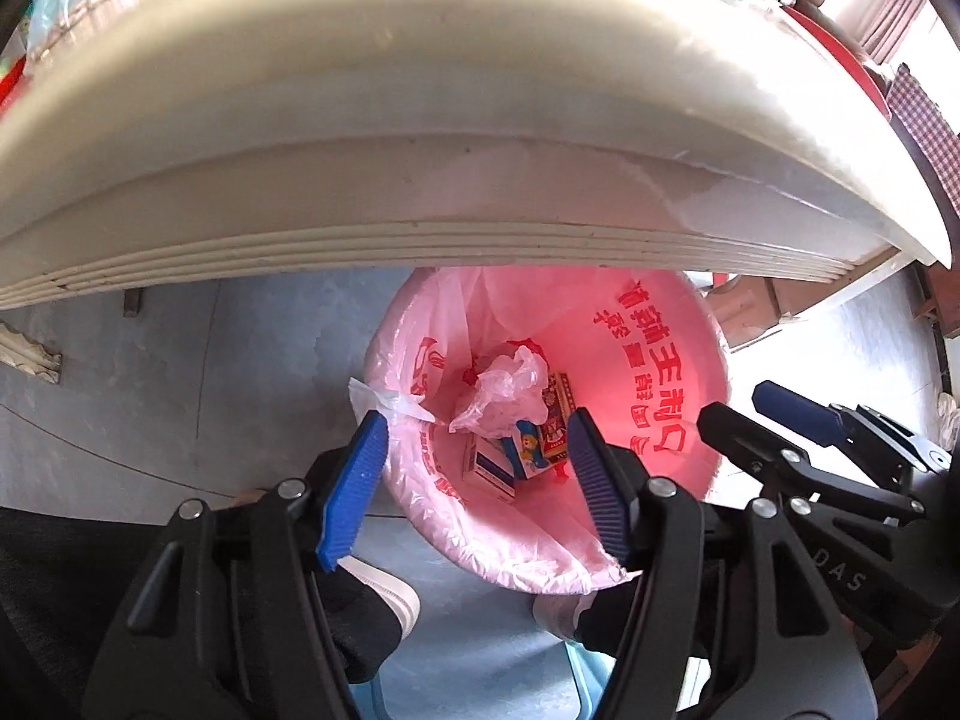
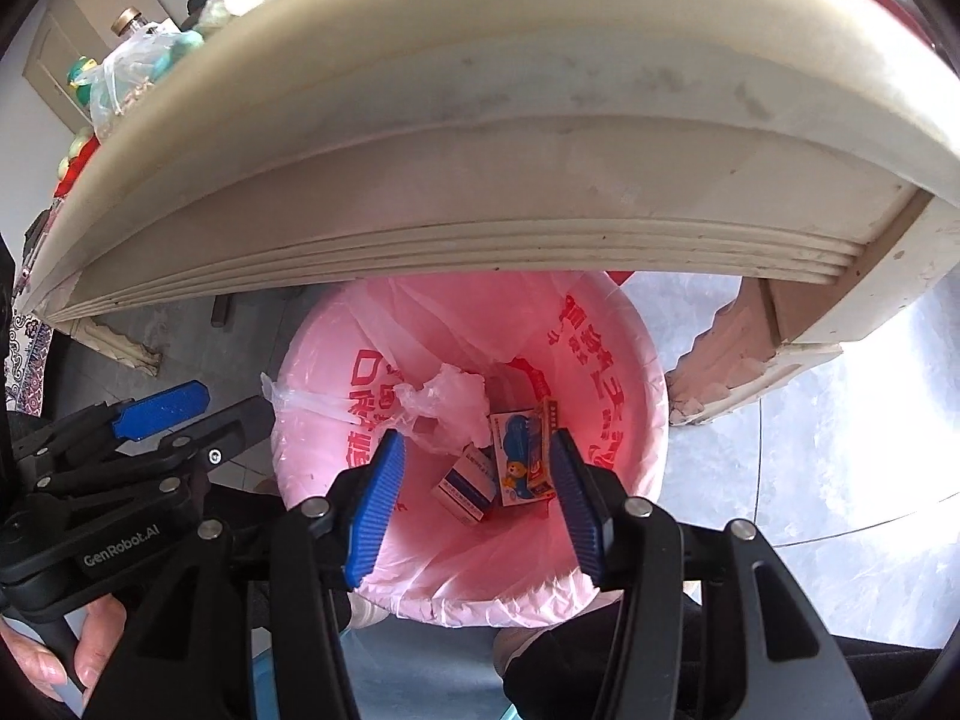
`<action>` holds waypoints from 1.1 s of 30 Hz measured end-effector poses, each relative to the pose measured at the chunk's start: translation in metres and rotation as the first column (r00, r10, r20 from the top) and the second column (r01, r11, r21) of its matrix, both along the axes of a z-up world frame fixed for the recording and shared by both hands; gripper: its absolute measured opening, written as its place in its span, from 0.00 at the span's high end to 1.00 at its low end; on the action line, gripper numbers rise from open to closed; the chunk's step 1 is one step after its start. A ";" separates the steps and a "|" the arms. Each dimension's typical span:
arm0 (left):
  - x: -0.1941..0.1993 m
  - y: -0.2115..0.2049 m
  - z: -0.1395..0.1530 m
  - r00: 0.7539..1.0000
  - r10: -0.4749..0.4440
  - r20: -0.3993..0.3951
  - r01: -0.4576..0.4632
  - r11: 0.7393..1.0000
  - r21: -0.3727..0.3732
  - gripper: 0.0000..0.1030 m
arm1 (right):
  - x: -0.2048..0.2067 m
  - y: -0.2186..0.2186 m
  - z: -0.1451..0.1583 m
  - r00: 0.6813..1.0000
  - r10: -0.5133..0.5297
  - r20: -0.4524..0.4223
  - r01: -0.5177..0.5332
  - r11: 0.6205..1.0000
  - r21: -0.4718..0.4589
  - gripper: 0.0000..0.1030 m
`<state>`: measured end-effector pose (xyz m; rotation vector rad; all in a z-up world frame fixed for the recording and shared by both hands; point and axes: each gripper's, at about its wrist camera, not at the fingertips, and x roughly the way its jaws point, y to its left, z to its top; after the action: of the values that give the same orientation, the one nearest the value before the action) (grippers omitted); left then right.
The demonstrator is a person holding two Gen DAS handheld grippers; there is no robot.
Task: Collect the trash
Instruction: 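Open both grippers over the pink bin to drop bag and gold box, then raise both tools back over the table toward the red cube and candy bar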
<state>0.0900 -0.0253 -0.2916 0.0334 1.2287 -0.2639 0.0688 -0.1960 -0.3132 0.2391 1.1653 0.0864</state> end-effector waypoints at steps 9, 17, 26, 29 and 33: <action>-0.016 0.010 0.046 0.999 -0.001 0.034 0.000 1.000 0.009 0.40 | -0.022 0.000 0.049 0.995 -0.006 0.095 0.005 1.000 0.012 0.52; -0.020 0.038 0.127 0.992 0.009 0.127 -0.014 0.999 0.045 0.32 | -0.033 -0.004 0.129 0.974 0.023 0.226 -0.029 0.999 0.027 0.51; 0.024 0.052 0.246 0.974 -0.097 0.204 0.065 0.985 0.159 0.30 | 0.003 -0.013 0.253 0.914 0.180 0.363 -0.181 0.983 -0.031 0.39; 0.050 0.046 0.288 0.968 -0.152 0.202 0.116 0.977 0.177 0.27 | 0.023 -0.011 0.288 0.896 0.248 0.369 -0.256 0.966 -0.027 0.38; 0.080 0.035 0.326 0.951 -0.208 0.230 0.155 0.961 0.228 0.25 | 0.051 -0.016 0.318 0.875 0.313 0.369 -0.337 0.941 0.001 0.37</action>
<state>0.1696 0.0096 0.0341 0.3543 0.9956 -0.2822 0.1194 -0.2121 0.0048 0.0754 0.8207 0.4506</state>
